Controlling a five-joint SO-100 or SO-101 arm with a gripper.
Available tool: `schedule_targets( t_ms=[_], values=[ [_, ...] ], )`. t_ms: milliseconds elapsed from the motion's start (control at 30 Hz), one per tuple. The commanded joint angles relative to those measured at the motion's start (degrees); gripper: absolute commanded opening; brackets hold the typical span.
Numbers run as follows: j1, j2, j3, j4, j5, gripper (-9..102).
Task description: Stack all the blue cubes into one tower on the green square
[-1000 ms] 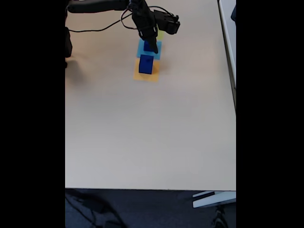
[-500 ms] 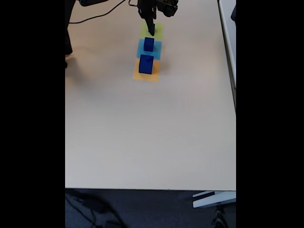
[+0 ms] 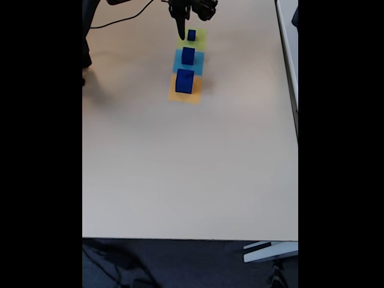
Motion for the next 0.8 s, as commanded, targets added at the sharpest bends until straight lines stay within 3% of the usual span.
schedule_targets(
  t_ms=[0,767],
  values=[
    [-0.3,0.3,-4.7,0.4,0.1,38],
    [-2.1,-14.3,-19.5,-4.7,-3.7,37]
  ],
)
